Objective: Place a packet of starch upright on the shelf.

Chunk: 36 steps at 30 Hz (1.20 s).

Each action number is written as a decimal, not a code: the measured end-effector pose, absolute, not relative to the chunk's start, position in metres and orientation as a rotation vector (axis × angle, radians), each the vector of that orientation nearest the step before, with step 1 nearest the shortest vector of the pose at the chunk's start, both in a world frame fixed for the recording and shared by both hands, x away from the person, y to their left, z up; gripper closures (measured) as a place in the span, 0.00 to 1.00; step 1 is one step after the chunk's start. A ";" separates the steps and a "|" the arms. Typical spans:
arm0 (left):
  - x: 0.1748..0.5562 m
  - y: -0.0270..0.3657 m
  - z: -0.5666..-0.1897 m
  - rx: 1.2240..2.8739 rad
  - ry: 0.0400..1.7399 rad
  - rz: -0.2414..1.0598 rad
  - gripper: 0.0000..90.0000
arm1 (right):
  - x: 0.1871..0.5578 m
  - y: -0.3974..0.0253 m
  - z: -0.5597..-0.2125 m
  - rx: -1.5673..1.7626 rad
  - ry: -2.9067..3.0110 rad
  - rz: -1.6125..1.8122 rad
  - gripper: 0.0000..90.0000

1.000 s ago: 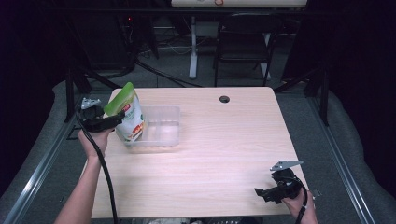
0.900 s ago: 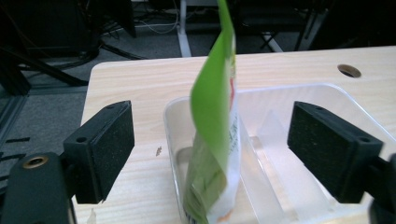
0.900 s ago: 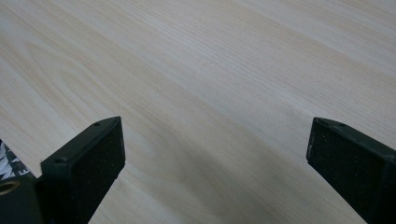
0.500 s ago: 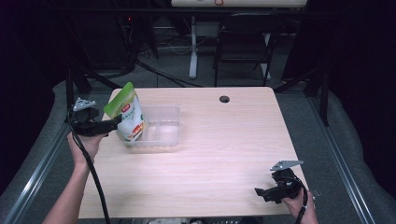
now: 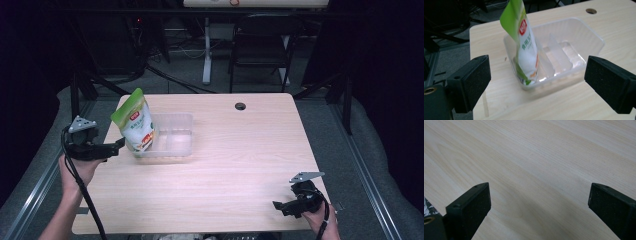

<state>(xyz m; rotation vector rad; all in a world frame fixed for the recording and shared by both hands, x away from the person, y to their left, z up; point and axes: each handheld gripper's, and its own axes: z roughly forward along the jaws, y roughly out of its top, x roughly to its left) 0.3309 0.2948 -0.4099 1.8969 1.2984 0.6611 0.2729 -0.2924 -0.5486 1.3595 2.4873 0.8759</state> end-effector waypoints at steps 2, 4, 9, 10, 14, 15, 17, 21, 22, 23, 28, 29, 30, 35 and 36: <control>0.323 0.294 -0.411 1.912 1.295 0.670 0.06 | 0.273 -0.292 -0.548 1.361 2.487 0.876 0.04; 0.316 0.295 -0.413 1.927 1.289 0.679 0.06 | 0.273 -0.292 -0.549 1.363 2.485 0.871 0.04; 0.300 0.294 -0.417 1.955 1.292 0.673 0.04 | 0.273 -0.292 -0.549 1.365 2.486 0.871 0.04; 0.297 0.294 -0.418 1.956 1.293 0.669 0.04 | 0.273 -0.292 -0.549 1.366 2.481 0.871 0.04; 0.286 0.292 -0.422 1.979 1.288 0.660 0.03 | 0.273 -0.292 -0.549 1.365 2.484 0.873 0.04; 0.284 0.291 -0.424 1.979 1.293 0.647 0.03 | 0.273 -0.292 -0.549 1.365 2.484 0.873 0.04; 0.279 0.291 -0.427 1.989 1.292 0.635 0.03 | 0.273 -0.292 -0.549 1.366 2.485 0.870 0.04; 0.271 0.291 -0.434 1.999 1.297 0.618 0.03 | 0.273 -0.292 -0.549 1.366 2.480 0.869 0.04; 0.269 0.290 -0.435 2.002 1.301 0.612 0.02 | 0.273 -0.292 -0.549 1.369 2.480 0.868 0.04; 0.267 0.290 -0.438 2.001 1.303 0.610 0.02 | 0.273 -0.292 -0.549 1.369 2.480 0.867 0.04; 0.259 0.286 -0.451 2.018 1.314 0.592 0.01 | 0.273 -0.292 -0.549 1.364 2.475 0.864 0.04; 0.257 0.285 -0.454 2.020 1.320 0.585 0.01 | 0.273 -0.292 -0.549 1.371 2.474 0.862 0.04; 0.255 0.284 -0.456 2.026 1.321 0.583 0.01 | 0.273 -0.292 -0.549 1.371 2.474 0.862 0.04; 0.244 0.279 -0.465 2.029 1.328 0.588 0.00 | 0.273 -0.292 -0.549 1.370 2.473 0.861 0.04; 0.243 0.280 -0.467 2.019 1.329 0.598 0.00 | 0.273 -0.292 -0.549 1.367 2.468 0.855 0.04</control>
